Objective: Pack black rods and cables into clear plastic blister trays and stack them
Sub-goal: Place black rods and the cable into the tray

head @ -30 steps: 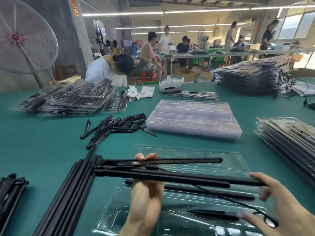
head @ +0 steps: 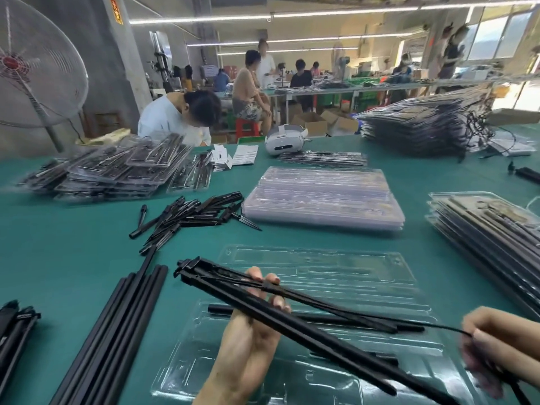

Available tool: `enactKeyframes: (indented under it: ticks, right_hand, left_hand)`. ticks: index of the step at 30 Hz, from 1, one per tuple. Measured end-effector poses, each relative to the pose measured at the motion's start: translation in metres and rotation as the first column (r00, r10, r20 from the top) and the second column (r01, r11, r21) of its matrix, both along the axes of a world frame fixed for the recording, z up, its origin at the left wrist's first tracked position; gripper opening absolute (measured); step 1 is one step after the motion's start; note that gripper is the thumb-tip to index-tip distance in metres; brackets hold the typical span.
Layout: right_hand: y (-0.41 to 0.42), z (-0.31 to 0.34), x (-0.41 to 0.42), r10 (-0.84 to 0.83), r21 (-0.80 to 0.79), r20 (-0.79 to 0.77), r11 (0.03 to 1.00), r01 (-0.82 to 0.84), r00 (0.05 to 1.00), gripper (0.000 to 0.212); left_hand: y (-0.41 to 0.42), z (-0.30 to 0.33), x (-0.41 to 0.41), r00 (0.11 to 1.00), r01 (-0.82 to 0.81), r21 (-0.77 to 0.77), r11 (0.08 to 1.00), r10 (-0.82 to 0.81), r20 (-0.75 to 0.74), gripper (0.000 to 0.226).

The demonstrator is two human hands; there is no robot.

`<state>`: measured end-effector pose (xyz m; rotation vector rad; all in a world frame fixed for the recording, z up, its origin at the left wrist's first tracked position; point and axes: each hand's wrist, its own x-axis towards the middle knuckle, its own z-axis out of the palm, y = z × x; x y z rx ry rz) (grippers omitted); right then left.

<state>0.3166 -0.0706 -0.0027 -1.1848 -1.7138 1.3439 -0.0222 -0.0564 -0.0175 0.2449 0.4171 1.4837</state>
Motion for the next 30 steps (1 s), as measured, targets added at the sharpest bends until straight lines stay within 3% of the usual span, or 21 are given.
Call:
enactKeyframes:
  ticks: [2,4,8,11,13,16,19,21,24,27,30]
  right_hand:
    - [0.006,-0.008,0.006,-0.003,-0.104,-0.079,0.995,-0.005,0.997,0.049]
    - [-0.001,-0.007,-0.003,-0.008,-0.036,0.003,0.999,0.008,1.0,0.044]
    - [-0.011,-0.007,-0.027,-0.189,0.402,0.446,0.916,-0.008,0.875,0.046]
    - [-0.011,-0.007,-0.037,-0.268,0.535,0.464,0.844,-0.026,0.844,0.032]
    - [-0.014,-0.005,-0.04,-0.265,0.561,0.48,0.825,-0.061,0.836,0.034]
    - [-0.018,-0.009,-0.041,-0.278,0.55,0.531,0.831,-0.077,0.8,0.037]
    - [-0.021,-0.012,-0.047,-0.339,0.588,0.543,0.807,-0.059,0.768,0.028]
    - [-0.02,-0.015,-0.046,-0.379,0.625,0.521,0.779,-0.04,0.765,0.023]
    - [-0.015,-0.02,-0.041,-0.396,0.653,0.48,0.757,-0.018,0.783,0.025]
    - [-0.011,-0.026,-0.037,-0.401,0.667,0.46,0.745,-0.01,0.792,0.027]
    - [-0.011,-0.031,-0.035,-0.414,0.68,0.447,0.733,-0.001,0.793,0.023]
  left_hand:
    - [0.0,0.002,0.002,1.0,-0.009,-0.018,1.0,0.009,-0.019,0.015]
    - [0.002,0.002,0.003,0.998,-0.057,-0.076,0.995,0.055,-0.03,0.024]
    - [-0.003,0.009,0.005,0.992,-0.018,-0.096,0.995,0.03,0.119,0.022]
    - [-0.007,0.008,0.007,0.978,0.017,-0.097,0.995,0.003,0.21,0.07]
    - [-0.009,0.01,0.008,0.982,0.026,-0.073,0.997,-0.012,0.189,0.069]
    - [-0.009,0.01,0.009,0.984,0.04,-0.098,0.994,-0.022,0.176,0.027]
    - [-0.007,0.006,0.004,0.978,0.045,-0.14,0.989,-0.016,0.207,0.044]
    - [-0.009,0.011,-0.001,0.987,0.071,-0.144,0.987,-0.049,0.153,0.05]
    - [-0.011,0.018,-0.017,0.992,0.103,-0.197,0.975,-0.114,-0.047,0.052]
    - [-0.012,0.023,-0.047,0.985,-0.005,-0.204,0.979,-0.031,-0.171,0.054]
    - [-0.012,0.026,-0.078,0.89,-0.099,-0.208,0.973,-0.007,-0.457,0.056]
